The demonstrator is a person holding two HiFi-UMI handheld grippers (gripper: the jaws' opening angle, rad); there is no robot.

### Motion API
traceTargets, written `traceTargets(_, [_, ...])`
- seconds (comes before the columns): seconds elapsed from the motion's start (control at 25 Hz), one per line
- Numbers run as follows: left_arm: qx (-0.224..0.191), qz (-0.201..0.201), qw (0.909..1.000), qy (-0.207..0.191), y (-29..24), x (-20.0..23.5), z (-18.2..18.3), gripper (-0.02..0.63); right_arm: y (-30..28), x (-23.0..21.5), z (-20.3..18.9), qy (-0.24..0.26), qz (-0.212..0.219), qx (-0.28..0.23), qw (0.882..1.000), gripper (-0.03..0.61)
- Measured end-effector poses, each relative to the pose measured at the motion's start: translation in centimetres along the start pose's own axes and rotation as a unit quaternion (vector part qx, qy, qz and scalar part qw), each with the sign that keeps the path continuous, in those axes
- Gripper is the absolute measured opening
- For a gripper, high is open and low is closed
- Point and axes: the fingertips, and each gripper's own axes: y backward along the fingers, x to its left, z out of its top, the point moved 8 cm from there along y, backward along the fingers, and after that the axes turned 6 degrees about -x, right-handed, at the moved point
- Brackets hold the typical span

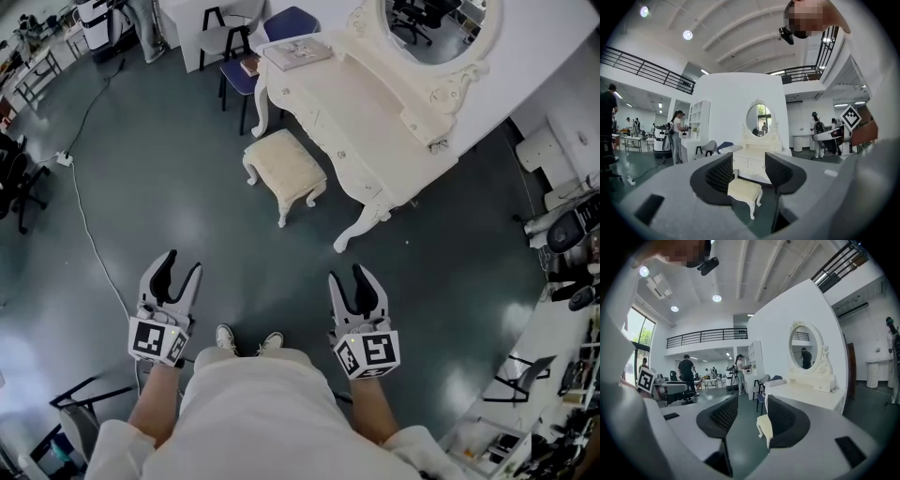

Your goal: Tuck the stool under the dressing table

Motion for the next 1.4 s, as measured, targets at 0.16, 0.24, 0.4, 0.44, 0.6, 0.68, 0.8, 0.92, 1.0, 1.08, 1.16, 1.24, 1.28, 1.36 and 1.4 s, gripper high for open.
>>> traceTargets(0.16, [0.007,0.003,1.0000,-0.004,-0.1,-1.0,-0.4,0.207,0.0,-0.9,-1.1,-0.005,0.008,0.005,1.000,0.183])
traceTargets(0.24, [0.014,0.001,0.9999,-0.007,-0.2,-1.4,-0.6,0.207,-0.4,-1.3,-1.6,-0.009,0.009,0.006,1.000,0.183])
traceTargets(0.4, [0.028,-0.001,0.9996,-0.004,-0.5,-1.1,-0.9,0.207,-0.8,-1.3,-1.9,-0.019,0.003,0.009,1.000,0.181])
traceTargets(0.44, [0.028,-0.002,0.9996,-0.003,-0.8,-0.9,-0.9,0.206,-1.0,-1.3,-1.9,-0.019,0.004,0.010,1.000,0.181])
traceTargets(0.6, [0.020,-0.019,0.9996,0.002,-3.6,0.4,-1.4,0.206,-2.6,-1.3,-2.0,-0.012,-0.001,0.014,1.000,0.180])
traceTargets(0.68, [0.020,-0.030,0.9993,0.006,-5.6,1.6,-2.0,0.206,-4.1,-1.3,-2.5,-0.011,-0.008,0.021,1.000,0.179])
traceTargets(0.8, [0.026,-0.047,0.9985,0.014,-9.2,4.2,-3.6,0.206,-7.3,-1.3,-3.4,-0.015,-0.022,0.035,0.999,0.178])
traceTargets(0.92, [0.039,-0.068,0.9966,0.024,-13.9,7.8,-5.8,0.204,-12.0,-1.5,-4.5,-0.018,-0.036,0.052,0.998,0.178])
traceTargets(1.0, [0.051,-0.089,0.9943,0.030,-17.3,10.6,-7.2,0.204,-15.7,-1.5,-4.8,-0.022,-0.056,0.067,0.996,0.178])
traceTargets(1.08, [0.060,-0.108,0.9917,0.035,-21.2,13.8,-8.0,0.204,-20.2,-1.6,-4.7,-0.024,-0.068,0.080,0.994,0.178])
traceTargets(1.16, [0.068,-0.127,0.9889,0.038,-25.1,17.1,-8.7,0.204,-24.9,-1.5,-4.5,-0.023,-0.074,0.092,0.993,0.178])
traceTargets(1.24, [0.076,-0.150,0.9849,0.039,-28.6,19.9,-9.9,0.204,-28.9,-1.5,-4.6,-0.021,-0.087,0.104,0.991,0.179])
traceTargets(1.28, [0.079,-0.162,0.9827,0.040,-30.4,21.2,-10.7,0.205,-30.7,-1.6,-4.8,-0.019,-0.094,0.110,0.989,0.179])
traceTargets(1.36, [0.085,-0.180,0.9790,0.043,-33.6,23.0,-12.5,0.207,-33.7,-2.0,-5.7,-0.015,-0.103,0.122,0.987,0.179])
traceTargets(1.4, [0.089,-0.186,0.9776,0.043,-35.0,23.4,-13.5,0.207,-34.8,-2.4,-6.4,-0.015,-0.106,0.129,0.986,0.179])
